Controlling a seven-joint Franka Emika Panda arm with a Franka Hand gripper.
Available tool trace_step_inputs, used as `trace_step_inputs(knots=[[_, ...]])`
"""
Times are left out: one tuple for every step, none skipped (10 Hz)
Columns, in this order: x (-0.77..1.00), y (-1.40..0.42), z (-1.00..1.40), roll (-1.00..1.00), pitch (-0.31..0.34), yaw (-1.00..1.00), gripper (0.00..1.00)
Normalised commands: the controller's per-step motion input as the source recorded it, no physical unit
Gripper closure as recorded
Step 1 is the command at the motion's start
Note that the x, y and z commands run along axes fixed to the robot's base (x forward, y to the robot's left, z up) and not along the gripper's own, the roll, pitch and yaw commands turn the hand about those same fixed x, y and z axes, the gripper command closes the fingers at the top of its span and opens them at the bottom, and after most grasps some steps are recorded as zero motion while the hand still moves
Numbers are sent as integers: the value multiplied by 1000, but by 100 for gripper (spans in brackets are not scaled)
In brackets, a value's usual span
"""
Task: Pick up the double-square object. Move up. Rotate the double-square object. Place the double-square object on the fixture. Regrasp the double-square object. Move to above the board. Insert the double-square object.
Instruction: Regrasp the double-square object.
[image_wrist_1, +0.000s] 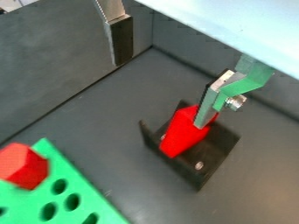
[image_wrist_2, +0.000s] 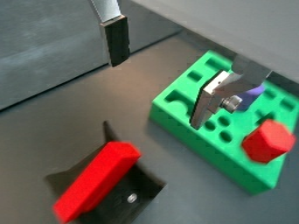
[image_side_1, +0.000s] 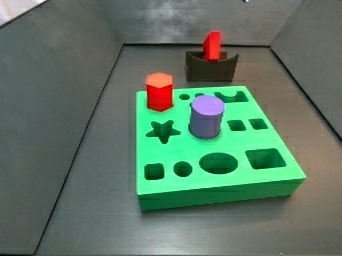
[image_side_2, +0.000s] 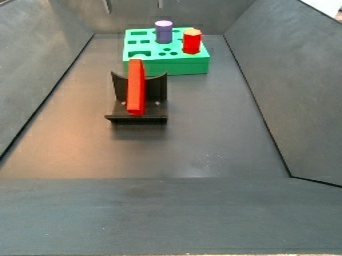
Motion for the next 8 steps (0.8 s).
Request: trace_step_inputs(knots=[[-16, -22, 4, 1000, 23, 34, 0], [-14, -18, 9, 1000, 26, 35, 0], [-5, -20, 17, 1000, 31, 37, 0], [7, -19, 9, 1000, 35, 39, 0], [26, -21, -6, 1000, 42, 42, 0], [41, -21, -14, 1000, 50, 45, 0], [54, -26, -14, 1000, 59, 49, 0], [67, -28, -16, 1000, 72, 53, 0]])
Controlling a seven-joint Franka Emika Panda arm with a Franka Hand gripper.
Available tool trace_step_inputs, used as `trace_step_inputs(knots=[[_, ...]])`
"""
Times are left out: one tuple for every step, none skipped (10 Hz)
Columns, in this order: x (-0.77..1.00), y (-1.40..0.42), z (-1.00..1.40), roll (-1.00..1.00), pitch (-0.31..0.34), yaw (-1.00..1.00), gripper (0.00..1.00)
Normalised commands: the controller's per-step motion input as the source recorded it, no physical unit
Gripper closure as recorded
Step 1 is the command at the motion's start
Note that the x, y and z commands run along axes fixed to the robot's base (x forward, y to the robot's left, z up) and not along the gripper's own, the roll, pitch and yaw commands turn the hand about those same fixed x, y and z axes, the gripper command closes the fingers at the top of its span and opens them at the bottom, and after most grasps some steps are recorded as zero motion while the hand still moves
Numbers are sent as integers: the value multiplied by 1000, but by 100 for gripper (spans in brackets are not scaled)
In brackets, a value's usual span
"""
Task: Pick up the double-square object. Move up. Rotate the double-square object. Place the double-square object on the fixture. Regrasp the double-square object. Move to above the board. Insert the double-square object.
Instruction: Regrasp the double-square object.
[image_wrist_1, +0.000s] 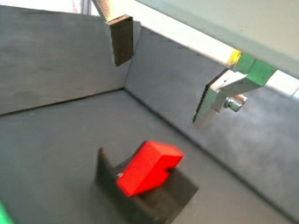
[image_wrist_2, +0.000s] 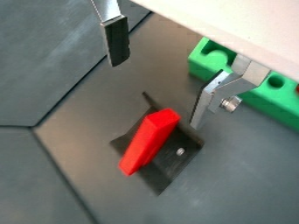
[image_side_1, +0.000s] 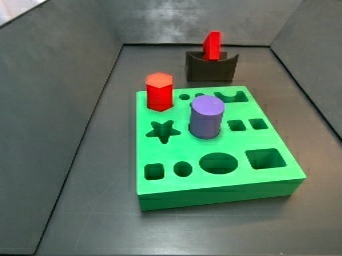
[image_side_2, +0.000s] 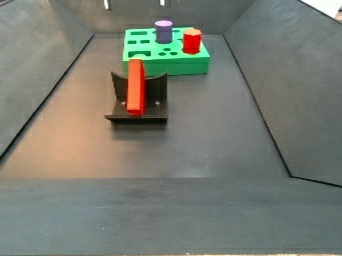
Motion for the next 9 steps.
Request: trace_step_inputs(knots=[[89, -32, -15, 1000, 98, 65, 0], [97, -34, -15, 1000, 112, 71, 0], [112, -38, -20, 1000, 142, 89, 0], [119, -42, -22, 1000, 168, 109, 0], [122, -44, -22, 1000, 193, 137, 0], [125, -46, -27, 934, 212, 183, 0], [128, -51, -24, 762, 193, 201, 0], [133, -50, -25, 590, 167, 219, 0], [142, -51, -24, 360, 132, 229, 0]])
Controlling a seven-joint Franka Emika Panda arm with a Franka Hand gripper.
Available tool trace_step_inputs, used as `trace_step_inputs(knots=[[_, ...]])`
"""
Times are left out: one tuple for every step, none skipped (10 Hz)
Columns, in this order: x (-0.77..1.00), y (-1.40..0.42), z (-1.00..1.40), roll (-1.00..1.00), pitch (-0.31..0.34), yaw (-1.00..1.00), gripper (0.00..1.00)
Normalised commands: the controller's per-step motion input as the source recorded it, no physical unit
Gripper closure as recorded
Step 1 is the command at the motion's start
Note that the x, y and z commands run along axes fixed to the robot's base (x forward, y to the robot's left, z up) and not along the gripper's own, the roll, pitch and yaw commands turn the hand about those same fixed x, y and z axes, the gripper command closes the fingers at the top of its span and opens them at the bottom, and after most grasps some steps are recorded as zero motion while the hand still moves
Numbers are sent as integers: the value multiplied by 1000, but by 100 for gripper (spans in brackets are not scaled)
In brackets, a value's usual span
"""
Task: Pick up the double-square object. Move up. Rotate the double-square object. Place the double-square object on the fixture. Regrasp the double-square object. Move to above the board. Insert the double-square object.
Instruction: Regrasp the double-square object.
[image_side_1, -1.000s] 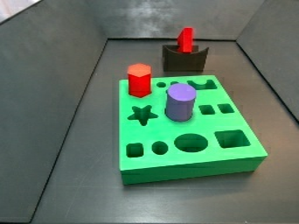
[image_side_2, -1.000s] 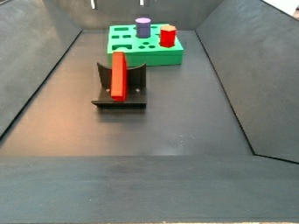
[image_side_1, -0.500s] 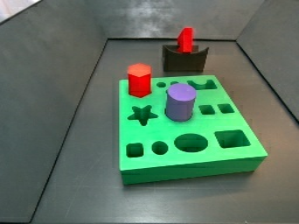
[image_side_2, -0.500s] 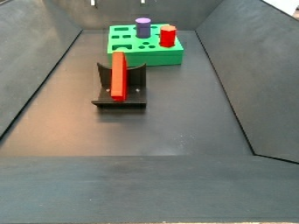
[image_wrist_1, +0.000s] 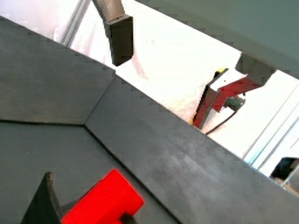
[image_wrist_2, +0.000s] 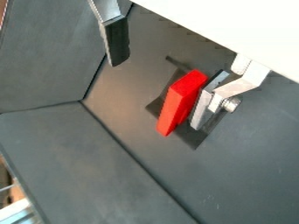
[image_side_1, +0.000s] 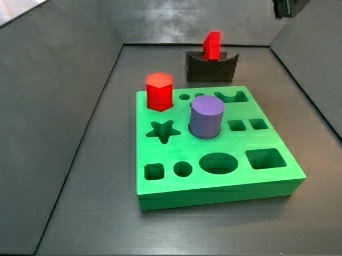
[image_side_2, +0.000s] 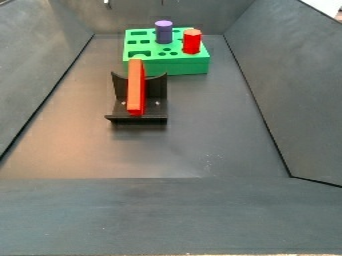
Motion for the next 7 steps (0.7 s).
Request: trace_step_inputs(knots=[[144, -39, -17, 236, 100, 234, 0], [120, -40, -13, 167, 58, 227, 0], [100, -47, -17, 157, 30, 214, 0], [39, 67, -1000, 200, -31, 217, 0], [43, 68, -1000, 199, -41, 184, 0], [52, 60, -1000, 189, -68, 149, 0], [59, 52, -1000, 162, -82, 116, 0]])
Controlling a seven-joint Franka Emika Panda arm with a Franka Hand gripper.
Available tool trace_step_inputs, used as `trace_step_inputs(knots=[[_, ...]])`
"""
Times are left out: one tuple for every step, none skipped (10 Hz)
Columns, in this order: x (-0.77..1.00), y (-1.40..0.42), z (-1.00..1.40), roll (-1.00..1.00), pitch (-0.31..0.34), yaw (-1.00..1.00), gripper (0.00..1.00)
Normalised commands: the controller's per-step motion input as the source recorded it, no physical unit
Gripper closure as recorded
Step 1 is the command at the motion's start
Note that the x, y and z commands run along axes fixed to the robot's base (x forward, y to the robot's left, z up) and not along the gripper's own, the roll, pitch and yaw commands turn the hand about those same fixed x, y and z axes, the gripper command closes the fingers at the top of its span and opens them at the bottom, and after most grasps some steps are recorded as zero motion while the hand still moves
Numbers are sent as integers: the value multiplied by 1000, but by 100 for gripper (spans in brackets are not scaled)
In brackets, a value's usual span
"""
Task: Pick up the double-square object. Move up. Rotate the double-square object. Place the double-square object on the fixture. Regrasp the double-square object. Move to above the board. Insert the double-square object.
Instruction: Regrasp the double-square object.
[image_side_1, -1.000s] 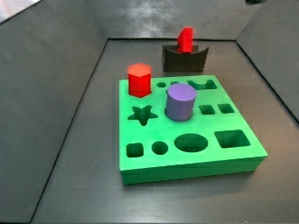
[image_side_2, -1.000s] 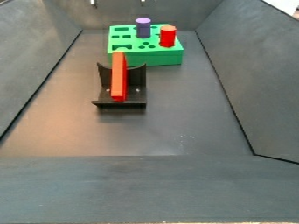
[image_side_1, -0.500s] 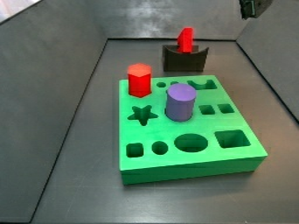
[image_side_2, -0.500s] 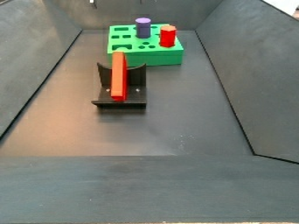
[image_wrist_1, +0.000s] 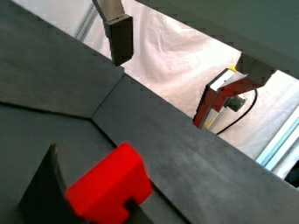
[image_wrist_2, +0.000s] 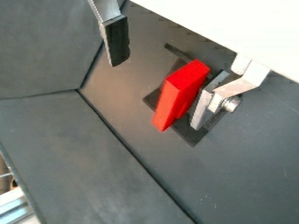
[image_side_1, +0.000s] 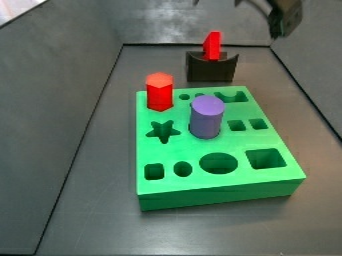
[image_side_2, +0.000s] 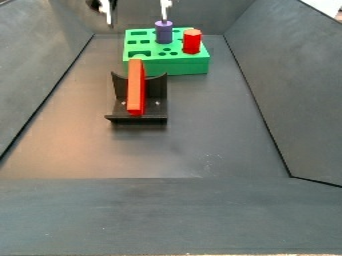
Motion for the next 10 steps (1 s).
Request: trace_step_inputs(knots=[[70, 48, -1000, 124, -90, 76, 0], [79, 44, -1000, 100, -92, 48, 0], [91, 38, -1000, 78, -85, 17, 0], [99, 36, -1000, 66, -73, 2, 0], [108, 30, -1000, 62, -49, -12, 0], [116, 24, -1000, 61, -38, -15, 0], [125, 19, -972, 62, -14, -16, 0], [107, 9, -783, 63, 7, -9, 0], [93, 2, -649, 59, 15, 4, 0], [88, 1, -558, 58, 15, 12, 0]])
